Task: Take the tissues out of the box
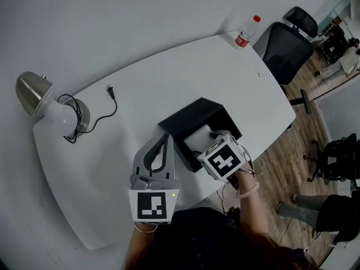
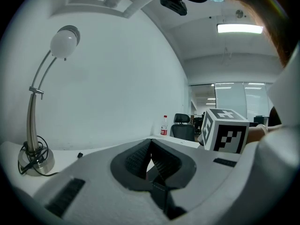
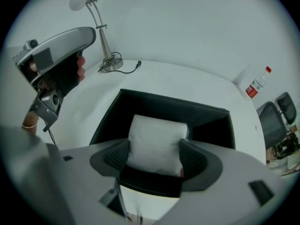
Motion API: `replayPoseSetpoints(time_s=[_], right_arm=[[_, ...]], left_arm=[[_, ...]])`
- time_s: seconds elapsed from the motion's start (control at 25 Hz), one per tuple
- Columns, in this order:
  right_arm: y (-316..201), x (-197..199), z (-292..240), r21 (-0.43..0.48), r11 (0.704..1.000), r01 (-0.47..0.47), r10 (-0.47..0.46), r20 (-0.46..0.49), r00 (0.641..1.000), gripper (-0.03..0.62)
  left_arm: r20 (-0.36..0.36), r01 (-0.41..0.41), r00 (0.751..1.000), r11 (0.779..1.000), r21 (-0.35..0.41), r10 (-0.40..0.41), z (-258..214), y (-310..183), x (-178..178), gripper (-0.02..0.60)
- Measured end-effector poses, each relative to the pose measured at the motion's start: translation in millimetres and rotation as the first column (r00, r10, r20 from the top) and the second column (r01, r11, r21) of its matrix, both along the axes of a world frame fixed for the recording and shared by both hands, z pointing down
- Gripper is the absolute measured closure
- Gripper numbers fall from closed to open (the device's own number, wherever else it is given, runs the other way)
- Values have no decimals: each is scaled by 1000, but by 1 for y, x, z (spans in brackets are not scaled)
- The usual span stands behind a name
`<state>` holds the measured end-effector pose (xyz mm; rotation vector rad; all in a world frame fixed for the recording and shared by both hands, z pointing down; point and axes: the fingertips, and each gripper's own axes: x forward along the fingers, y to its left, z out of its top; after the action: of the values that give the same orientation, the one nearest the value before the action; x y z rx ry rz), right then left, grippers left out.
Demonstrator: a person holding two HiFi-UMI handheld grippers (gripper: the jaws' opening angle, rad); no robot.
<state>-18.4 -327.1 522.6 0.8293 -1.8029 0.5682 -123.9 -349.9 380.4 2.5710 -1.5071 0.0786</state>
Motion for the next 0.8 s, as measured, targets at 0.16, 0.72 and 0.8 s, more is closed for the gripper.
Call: replayPoseSetpoints(time_s=[0.16, 0.72, 0.8], right_arm=[[-2, 4, -1, 1, 1000, -4, 4, -11, 1000, 276], [-3, 6, -11, 87, 996, 24, -23, -15, 1000, 344], [-4, 9, -14, 107, 994, 27, -25, -23, 999, 345]], left_arm=[[-6, -7, 1000, 1000, 1, 7, 0, -1, 0, 560], [-1, -6, 1000, 1000, 26, 6, -9, 9, -3, 560], [-3, -5, 1000, 1000, 27, 5, -10, 11, -2, 560]])
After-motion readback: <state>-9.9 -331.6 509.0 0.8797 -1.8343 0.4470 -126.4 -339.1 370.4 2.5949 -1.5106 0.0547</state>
